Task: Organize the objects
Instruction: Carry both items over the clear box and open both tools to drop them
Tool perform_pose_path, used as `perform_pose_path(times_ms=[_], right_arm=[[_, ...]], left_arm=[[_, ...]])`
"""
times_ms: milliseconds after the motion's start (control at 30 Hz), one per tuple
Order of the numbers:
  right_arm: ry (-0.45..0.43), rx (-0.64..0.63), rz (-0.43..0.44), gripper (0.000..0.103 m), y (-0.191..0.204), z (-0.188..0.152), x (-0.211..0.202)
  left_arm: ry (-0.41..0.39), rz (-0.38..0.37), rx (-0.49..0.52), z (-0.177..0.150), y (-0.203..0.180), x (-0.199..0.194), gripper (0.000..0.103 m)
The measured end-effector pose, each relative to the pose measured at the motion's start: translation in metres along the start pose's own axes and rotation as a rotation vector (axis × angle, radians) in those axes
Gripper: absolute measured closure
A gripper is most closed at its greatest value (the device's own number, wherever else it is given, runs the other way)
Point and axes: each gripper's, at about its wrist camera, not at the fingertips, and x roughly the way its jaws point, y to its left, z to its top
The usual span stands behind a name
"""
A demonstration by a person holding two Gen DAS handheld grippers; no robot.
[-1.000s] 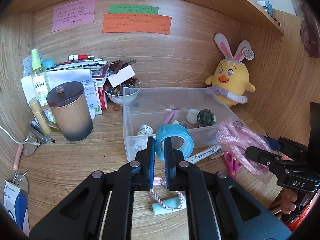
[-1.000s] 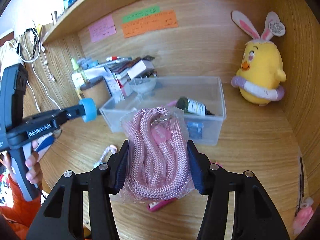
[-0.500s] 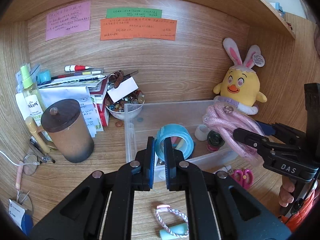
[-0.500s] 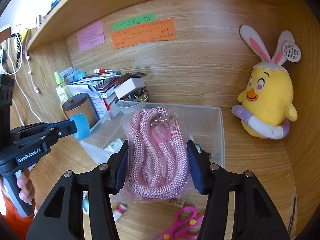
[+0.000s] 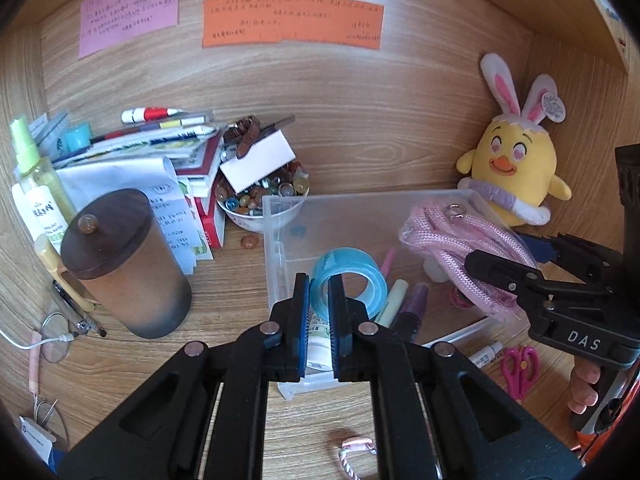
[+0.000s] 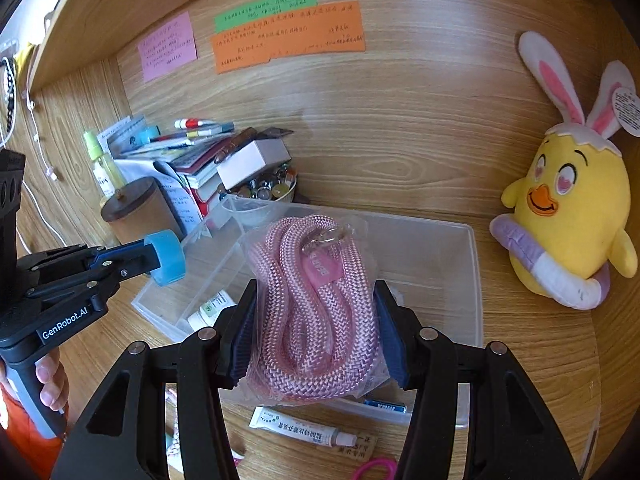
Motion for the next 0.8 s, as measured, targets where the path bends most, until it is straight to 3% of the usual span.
perform_pose_path(times_ms=[533,800], right_arm=[[0.027,-0.066,-0.044,0.052,0.015,-0.004,0.027],[0.026,-0.085,-0.064,0.035,0.015,-0.008,0.009]], left_arm=[[0.102,0.000,0.047,-0.007,-0.008,0.036,0.094],[0.062,0.007,0.051,-0.006,-0.012,0.020,0.060]])
